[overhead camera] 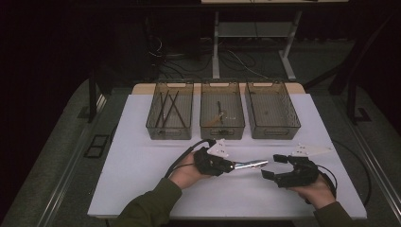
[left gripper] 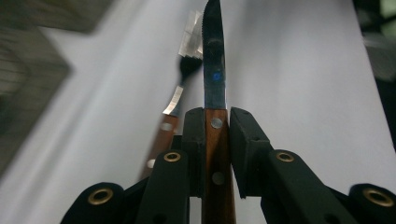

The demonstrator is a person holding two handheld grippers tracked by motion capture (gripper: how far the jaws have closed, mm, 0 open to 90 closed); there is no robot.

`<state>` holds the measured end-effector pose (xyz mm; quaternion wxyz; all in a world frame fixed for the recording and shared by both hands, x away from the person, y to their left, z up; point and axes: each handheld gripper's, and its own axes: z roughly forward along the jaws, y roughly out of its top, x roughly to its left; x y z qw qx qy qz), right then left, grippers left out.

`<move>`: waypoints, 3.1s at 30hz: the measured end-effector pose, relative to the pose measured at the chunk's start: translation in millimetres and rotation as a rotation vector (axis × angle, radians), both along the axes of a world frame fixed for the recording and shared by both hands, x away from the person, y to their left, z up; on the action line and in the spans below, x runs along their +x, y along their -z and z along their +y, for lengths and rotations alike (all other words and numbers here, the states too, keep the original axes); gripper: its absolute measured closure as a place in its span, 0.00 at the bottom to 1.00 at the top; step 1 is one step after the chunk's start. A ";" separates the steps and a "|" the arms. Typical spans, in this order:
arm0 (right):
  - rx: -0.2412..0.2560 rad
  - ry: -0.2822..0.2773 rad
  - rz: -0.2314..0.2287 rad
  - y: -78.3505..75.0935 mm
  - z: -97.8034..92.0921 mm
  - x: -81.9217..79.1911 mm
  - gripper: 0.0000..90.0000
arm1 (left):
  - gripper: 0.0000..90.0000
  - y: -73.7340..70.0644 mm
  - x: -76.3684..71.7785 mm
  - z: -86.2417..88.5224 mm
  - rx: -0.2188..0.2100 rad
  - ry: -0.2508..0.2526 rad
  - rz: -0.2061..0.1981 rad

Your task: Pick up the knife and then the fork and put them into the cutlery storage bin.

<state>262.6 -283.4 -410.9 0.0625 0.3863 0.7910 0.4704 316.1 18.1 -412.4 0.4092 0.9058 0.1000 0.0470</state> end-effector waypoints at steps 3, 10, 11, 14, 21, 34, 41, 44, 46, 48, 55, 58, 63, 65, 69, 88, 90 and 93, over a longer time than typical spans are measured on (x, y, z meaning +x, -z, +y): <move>0.029 0.013 0.030 -1.3 6.3 4.9 0.24 | 0.85 -7.5 -3.0 4.8 -0.054 -0.091 -0.023; 0.151 0.005 0.088 -6.0 31.3 23.0 0.41 | 0.85 -13.1 -11.3 8.6 -0.105 -0.192 -0.059; 0.175 0.007 0.102 -6.7 35.2 25.3 0.43 | 0.85 -13.9 -11.8 8.5 -0.113 -0.196 -0.069; 0.234 0.001 0.111 -7.4 45.1 33.1 0.48 | 0.85 -15.3 -12.5 8.4 -0.140 -0.202 -0.068; 0.309 0.030 0.152 -1.0 57.8 48.2 0.60 | 0.85 -18.2 -12.2 11.1 -0.159 -0.224 -0.096; 0.413 0.014 0.126 -1.4 67.6 54.3 0.91 | 0.85 -17.1 -11.5 8.6 -0.167 -0.239 -0.101; 0.404 0.002 0.094 -5.4 72.9 53.4 0.98 | 0.84 -15.5 -8.6 10.0 -0.181 -0.232 -0.094; 0.398 0.003 0.072 -8.9 71.0 52.3 0.99 | 0.76 -13.2 -8.4 11.8 -0.184 -0.218 -0.092; 0.387 0.011 0.053 -13.4 67.3 51.7 0.99 | 0.69 -12.5 -8.6 14.5 -0.179 -0.216 -0.089; 0.348 0.012 0.031 -18.0 63.0 51.2 0.99 | 0.65 -11.8 -8.0 17.6 -0.180 -0.216 -0.081; 0.246 0.039 -0.030 -35.5 40.2 52.2 0.99 | 0.55 -7.6 -9.8 34.5 -0.187 -0.218 -0.043; 0.219 0.050 -0.050 -45.1 27.4 54.3 0.99 | 0.52 -5.7 -12.1 44.0 -0.189 -0.224 -0.033; 0.167 0.090 -0.084 -59.4 7.0 57.9 0.99 | 0.45 -0.6 -15.0 62.7 -0.199 -0.239 -0.030; 0.144 0.103 -0.099 -65.7 -1.5 60.5 0.99 | 0.41 1.8 -16.4 71.5 -0.205 -0.251 -0.021; 0.104 0.130 -0.127 -79.6 -16.8 67.5 0.99 | 0.33 5.9 -19.4 89.7 -0.205 -0.271 0.001; -0.191 0.321 -0.105 -130.3 -59.4 132.7 0.99 | 0.00 17.8 -34.9 146.0 -0.203 -0.366 0.052; -0.235 0.333 -0.072 -127.7 -61.5 141.0 0.99 | 0.00 17.3 -34.4 146.2 -0.207 -0.363 0.050; -0.283 0.338 -0.021 -119.1 -64.7 152.8 0.99 | 0.00 17.8 -35.3 144.4 -0.204 -0.356 0.049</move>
